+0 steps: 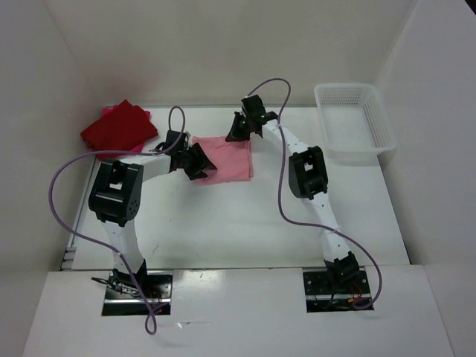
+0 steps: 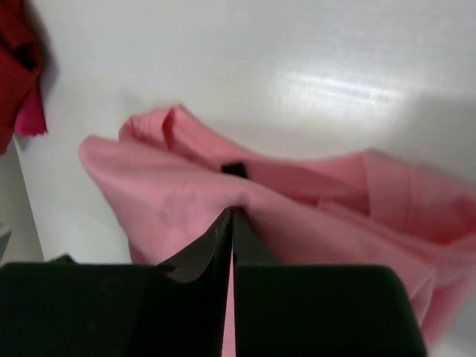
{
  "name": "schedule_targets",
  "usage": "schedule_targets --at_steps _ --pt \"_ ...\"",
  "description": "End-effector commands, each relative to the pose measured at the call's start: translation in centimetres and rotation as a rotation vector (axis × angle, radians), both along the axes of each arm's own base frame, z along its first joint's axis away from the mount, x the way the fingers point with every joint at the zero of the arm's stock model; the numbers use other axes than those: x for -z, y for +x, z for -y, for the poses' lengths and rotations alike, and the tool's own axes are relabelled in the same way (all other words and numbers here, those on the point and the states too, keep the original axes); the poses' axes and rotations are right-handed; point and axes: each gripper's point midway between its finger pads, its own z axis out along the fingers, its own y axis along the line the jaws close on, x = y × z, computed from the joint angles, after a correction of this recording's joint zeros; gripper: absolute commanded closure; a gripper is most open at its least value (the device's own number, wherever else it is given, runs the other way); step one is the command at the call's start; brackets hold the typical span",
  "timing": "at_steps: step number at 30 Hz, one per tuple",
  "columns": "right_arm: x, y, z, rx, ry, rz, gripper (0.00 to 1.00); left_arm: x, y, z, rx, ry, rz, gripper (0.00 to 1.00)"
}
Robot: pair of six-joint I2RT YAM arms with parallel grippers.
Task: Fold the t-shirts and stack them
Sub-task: Fold the long partially folded tshirt into a neat square, then smooth out wrinkles on the folded tshirt
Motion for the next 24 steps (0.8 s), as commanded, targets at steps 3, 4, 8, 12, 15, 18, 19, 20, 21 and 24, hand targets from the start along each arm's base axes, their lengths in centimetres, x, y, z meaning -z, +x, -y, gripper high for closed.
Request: schedule_targets --at_steps 3,4,8,12,15,18,19,20,21,24 --pt "-1.8 4.5 0.7 0.061 0.066 0.036 0.95 0.0 -1.9 -0.7 -0.009 0.003 -0.008 0.37" --pt "-0.9 4.2 1.5 0.073 0.049 -0.004 0.95 -0.5 -1.7 -0.8 -0.017 0.009 0.008 0.36" --pt "-4.2 4.8 2.0 0.072 0.128 0.023 0.95 -4.2 -0.9 -1.3 -0.025 0.031 0.100 0.33" --pt "-9.6 4.7 4.2 0.100 0.030 0.148 0.94 -7.8 0.7 -1.2 -0.026 0.029 0.184 0.30" --pt "-13.4 2.5 4.9 0.067 -0.019 0.173 0.93 -9.8 3.1 -1.1 -0.024 0.019 0.241 0.30" --pt "-15.3 -0.4 3.8 -0.005 -0.014 0.149 0.94 -8.8 5.9 -1.1 -0.014 0.038 0.252 0.36" --pt "-15.8 -1.2 3.1 -0.025 -0.009 0.144 0.98 -9.9 7.4 -0.8 -0.008 0.038 0.288 0.37" --pt "-17.3 -1.8 3.4 -0.030 -0.008 0.162 1.00 -7.9 8.3 -1.3 -0.019 0.046 0.256 0.39" --pt "-18.3 -2.5 3.2 -0.038 -0.017 0.179 1.00 -7.6 8.7 -1.0 -0.015 0.029 0.246 0.41" --pt "-21.9 -4.4 4.6 -0.019 -0.044 0.200 1.00 -6.8 10.9 -1.6 -0.035 0.011 0.245 0.49"
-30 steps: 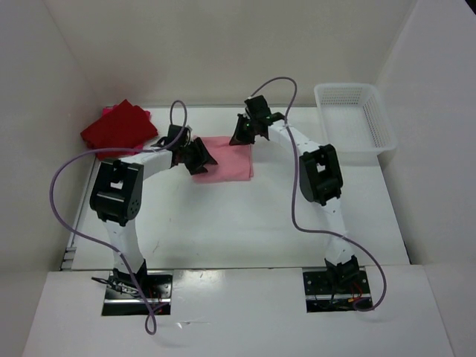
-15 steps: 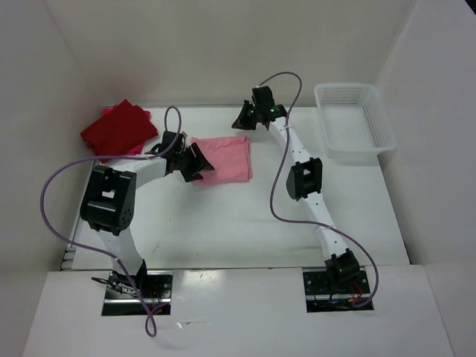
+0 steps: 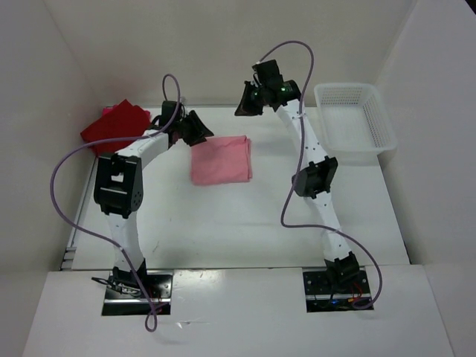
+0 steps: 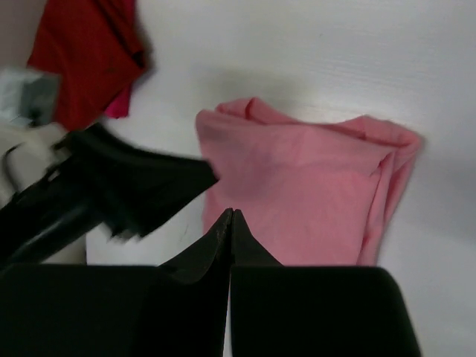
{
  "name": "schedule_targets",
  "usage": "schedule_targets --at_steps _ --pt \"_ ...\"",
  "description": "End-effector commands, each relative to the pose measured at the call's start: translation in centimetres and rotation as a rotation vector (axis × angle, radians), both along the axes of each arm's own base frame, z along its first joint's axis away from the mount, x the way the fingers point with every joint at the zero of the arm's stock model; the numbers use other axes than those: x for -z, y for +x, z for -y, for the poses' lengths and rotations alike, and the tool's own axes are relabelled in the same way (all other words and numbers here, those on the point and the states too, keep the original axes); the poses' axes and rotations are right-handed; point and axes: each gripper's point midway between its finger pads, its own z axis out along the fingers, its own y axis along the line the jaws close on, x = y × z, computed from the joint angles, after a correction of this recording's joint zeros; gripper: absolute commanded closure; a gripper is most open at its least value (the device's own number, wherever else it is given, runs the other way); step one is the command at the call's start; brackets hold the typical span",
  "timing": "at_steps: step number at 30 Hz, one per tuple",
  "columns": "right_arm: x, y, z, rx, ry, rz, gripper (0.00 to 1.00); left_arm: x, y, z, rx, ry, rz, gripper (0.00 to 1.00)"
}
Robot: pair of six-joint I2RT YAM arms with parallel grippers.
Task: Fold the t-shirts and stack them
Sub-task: Smooth out wrinkles on the folded tshirt
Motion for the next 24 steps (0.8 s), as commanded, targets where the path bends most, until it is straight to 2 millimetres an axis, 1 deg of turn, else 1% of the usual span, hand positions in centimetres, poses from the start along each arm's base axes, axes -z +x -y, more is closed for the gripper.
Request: schedule_targets --at_steps 1,2,3,4,5,6,7,8,9,10,11,12,13,14,15,16,17,18,19,20,22,23,24 --pt "-8.7 -4.2 1.6 -0.013 -0.020 0.100 1.00 2.3 1.9 -1.4 -0.020 0.005 -0.028 0.51" --pt "-8.6 -4.7 2.3 -0.002 -0.050 0.090 1.00 3.2 2.5 -1.9 -0.031 0.007 -0.042 0.56" --pt "-12.6 -6.3 3.2 0.011 -0.031 0.154 1.00 3.2 2.9 -1.9 -0.025 0.014 -0.037 0.58" --pt "-13.8 -7.2 3.6 0.012 -0.024 0.168 1.00 3.3 3.1 -2.4 -0.027 0.006 -0.039 0.60" --pt "-11.2 -7.0 3.5 0.010 -0.043 0.127 1.00 3.9 3.3 -2.9 -0.036 0.007 -0.050 0.60" --pt "-16.7 -10.0 4.2 0.006 0.019 0.265 0.98 3.9 3.3 -2.9 -0.036 0.007 -0.050 0.60" --pt "-16.8 -11.1 4.0 0.022 0.102 0.286 0.94 3.7 3.5 -2.9 -0.036 0.006 -0.037 0.60" --pt "-12.3 -9.7 4.9 0.061 0.178 0.302 0.92 4.2 3.5 -2.9 -0.036 0.007 -0.046 0.61" --pt "-12.5 -11.5 4.6 0.001 0.286 0.291 0.91 4.4 3.8 -3.4 -0.046 0.007 -0.047 0.61" --pt "-10.7 -11.6 4.8 0.008 0.318 0.236 0.91 4.9 3.7 -3.2 -0.039 0.002 -0.057 0.61" --pt "-8.2 -11.3 4.2 -0.015 0.288 0.181 0.91 4.4 4.0 -3.2 -0.038 0.001 -0.046 0.61" --pt "-4.9 -11.8 3.7 -0.037 0.225 0.080 0.92 4.5 4.3 -3.2 -0.038 0.000 -0.039 0.61" --pt "-1.3 -11.6 2.4 -0.080 0.190 0.009 0.92 4.8 4.5 -3.1 -0.038 0.000 -0.040 0.61" --pt "0.0 -12.0 1.5 -0.115 0.184 -0.010 0.92 4.8 4.5 -3.1 -0.038 0.000 -0.040 0.61" --pt "0.5 -12.2 0.0 -0.157 0.203 0.010 0.92 4.3 4.8 -3.1 -0.038 -0.001 -0.028 0.61" --pt "1.4 -12.7 -0.9 -0.192 0.217 -0.006 0.92 4.6 5.1 -3.2 -0.046 0.005 -0.029 0.61" --pt "3.8 -12.2 -1.1 -0.188 0.204 -0.045 0.92 5.2 5.2 -3.7 -0.055 0.006 -0.039 0.61" --pt "5.1 -12.5 -1.7 -0.197 0.194 -0.072 0.93 5.2 5.2 -3.8 -0.055 0.006 -0.040 0.61" --pt "6.3 -12.6 -2.1 -0.204 0.188 -0.089 0.93 6.0 5.5 -3.7 -0.055 0.007 -0.050 0.61" --pt "8.8 -12.7 -2.1 -0.199 0.170 -0.141 0.93 5.9 5.9 -3.7 -0.055 0.006 -0.043 0.61" --pt "10.2 -12.5 -2.2 -0.197 0.166 -0.151 0.95 6.9 5.8 -3.7 -0.055 0.009 -0.065 0.60" --pt "11.5 -12.7 -1.9 -0.186 0.152 -0.166 0.95 7.8 5.8 -3.9 -0.063 0.017 -0.078 0.60" --pt "12.7 -12.8 -1.6 -0.173 0.134 -0.186 0.95 7.8 5.8 -3.9 -0.063 0.017 -0.078 0.60"
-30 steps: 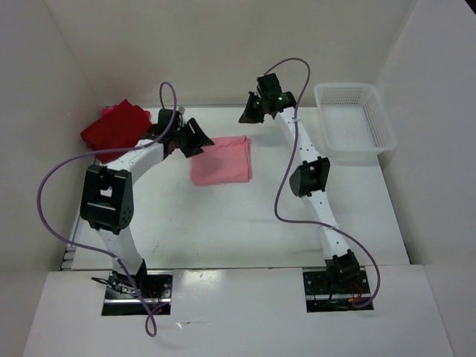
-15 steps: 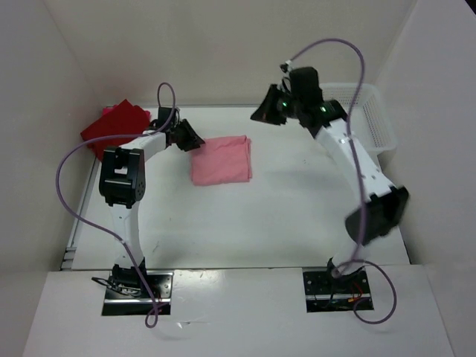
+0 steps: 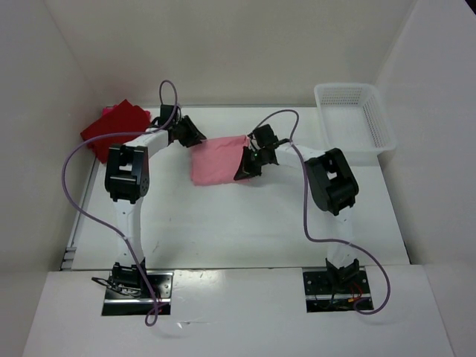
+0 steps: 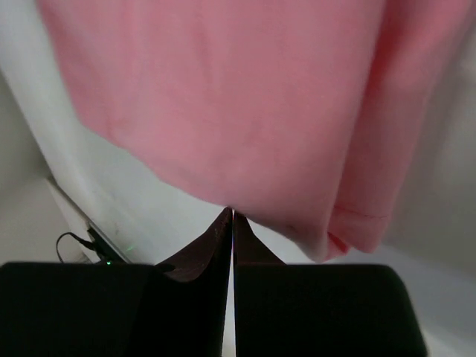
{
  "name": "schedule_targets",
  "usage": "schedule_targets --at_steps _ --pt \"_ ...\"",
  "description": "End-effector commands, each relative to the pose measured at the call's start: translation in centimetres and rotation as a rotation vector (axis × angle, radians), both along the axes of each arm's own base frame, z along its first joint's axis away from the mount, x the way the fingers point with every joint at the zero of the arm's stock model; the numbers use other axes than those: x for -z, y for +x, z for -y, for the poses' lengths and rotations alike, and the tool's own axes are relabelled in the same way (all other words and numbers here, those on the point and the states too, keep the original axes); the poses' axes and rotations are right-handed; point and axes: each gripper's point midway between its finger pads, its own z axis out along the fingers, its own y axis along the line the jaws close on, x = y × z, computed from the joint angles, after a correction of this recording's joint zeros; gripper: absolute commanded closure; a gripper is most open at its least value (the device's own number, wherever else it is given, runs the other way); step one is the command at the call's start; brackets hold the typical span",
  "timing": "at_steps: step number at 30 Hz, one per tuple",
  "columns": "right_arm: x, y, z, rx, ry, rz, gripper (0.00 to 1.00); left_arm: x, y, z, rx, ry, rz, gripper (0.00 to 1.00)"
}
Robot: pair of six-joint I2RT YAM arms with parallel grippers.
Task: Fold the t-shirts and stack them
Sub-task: Smooth out wrinkles on the folded tshirt
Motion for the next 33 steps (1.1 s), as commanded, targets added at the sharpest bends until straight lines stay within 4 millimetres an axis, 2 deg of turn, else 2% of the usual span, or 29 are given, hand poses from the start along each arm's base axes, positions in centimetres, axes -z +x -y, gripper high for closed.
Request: schedule_targets --at_steps 1,2,4,7,8,9,11,12,13,14,15,16,17,18,19,20,21,22,23,24,25,26,27,29,33 --pt "-2.8 2.0 -0.9 -0.012 0.066 0.135 0.95 0.7 1.0 -0.6 -0.011 0.022 0.014 0.60" --pt "-1.1 1.7 -0.4 0.004 0.032 0.111 0.96 0.8 1.1 -0.8 -0.019 0.030 0.015 0.60" --pt "0.7 1.0 0.1 0.016 0.009 0.068 0.96 1.2 0.9 -0.9 -0.026 0.037 0.006 0.58" --pt "2.2 0.1 0.5 0.023 0.004 0.046 0.96 1.2 1.1 -2.0 -0.038 0.044 0.010 0.57" --pt "3.0 -1.0 0.6 0.020 0.009 0.005 0.96 0.1 1.5 -2.0 -0.038 0.042 0.033 0.57" --pt "2.7 -1.1 0.5 0.018 0.028 0.007 0.96 0.3 1.3 -2.7 -0.050 0.044 0.016 0.57" --pt "1.5 -1.8 0.5 0.007 0.048 0.014 0.96 -2.3 1.5 -3.0 -0.039 0.031 0.063 0.54" --pt "1.1 -2.3 0.7 0.007 0.044 0.007 0.94 -3.5 1.5 -3.0 -0.039 0.030 0.084 0.48" --pt "0.4 -2.0 0.8 0.006 0.043 0.033 0.90 -5.6 1.3 -3.6 -0.043 0.034 0.121 0.44" --pt "-1.0 -1.9 0.9 0.012 0.045 0.056 0.87 -6.7 1.1 -3.7 -0.033 0.046 0.146 0.40" --pt "-1.6 -1.8 1.3 0.021 0.046 0.059 0.84 -7.4 0.7 -3.7 -0.025 0.056 0.156 0.36" --pt "-2.8 -1.7 1.1 0.015 0.061 0.073 0.78 -8.8 -0.1 -4.3 -0.026 0.067 0.174 0.27" --pt "-4.8 -1.8 1.2 0.015 0.076 0.106 0.74 -9.1 -0.6 -4.9 -0.021 0.084 0.175 0.23" --pt "-5.9 -1.8 1.1 0.015 0.087 0.128 0.71 -9.0 -1.4 -5.0 -0.015 0.091 0.165 0.21" --pt "-7.0 -1.7 1.1 0.014 0.098 0.152 0.67 -10.2 -2.4 -5.4 -0.011 0.091 0.178 0.20" --pt "-8.0 -1.4 1.6 0.029 0.101 0.176 0.63 -9.8 -3.1 -6.1 -0.022 0.108 0.167 0.18" --pt "-9.6 -1.6 1.7 0.029 0.113 0.201 0.62 -7.4 -5.2 -6.1 -0.019 0.109 0.102 0.18" --pt "-9.5 -1.9 2.1 0.029 0.097 0.208 0.61 -8.0 -6.3 -6.9 -0.038 0.115 0.105 0.18" --pt "-9.5 -2.0 2.7 0.034 0.081 0.213 0.60 -7.5 -7.2 -7.4 -0.048 0.116 0.098 0.18" --pt "-10.4 -2.3 2.9 0.034 0.090 0.232 0.60 -6.9 -8.0 -7.4 -0.048 0.116 0.094 0.18" --pt "-10.5 -2.3 3.4 0.039 0.086 0.239 0.60 -4.7 -10.0 -7.2 -0.038 0.110 0.035 0.18" --pt "-9.8 -2.7 4.2 0.051 0.077 0.223 0.60 -4.1 -10.7 -6.7 -0.017 0.089 0.014 0.18" --pt "-9.9 -3.1 4.3 0.051 0.077 0.225 0.60 -3.6 -11.3 -6.5 -0.004 0.077 -0.001 0.18" --pt "-10.6 -3.3 5.4 0.065 0.078 0.246 0.60 -1.4 -12.2 -5.9 0.032 0.052 -0.041 0.18" --pt "-12.2 -4.8 6.9 0.084 0.068 0.285 0.55 -0.1 -12.2 -4.9 0.075 0.006 -0.028 0.18"
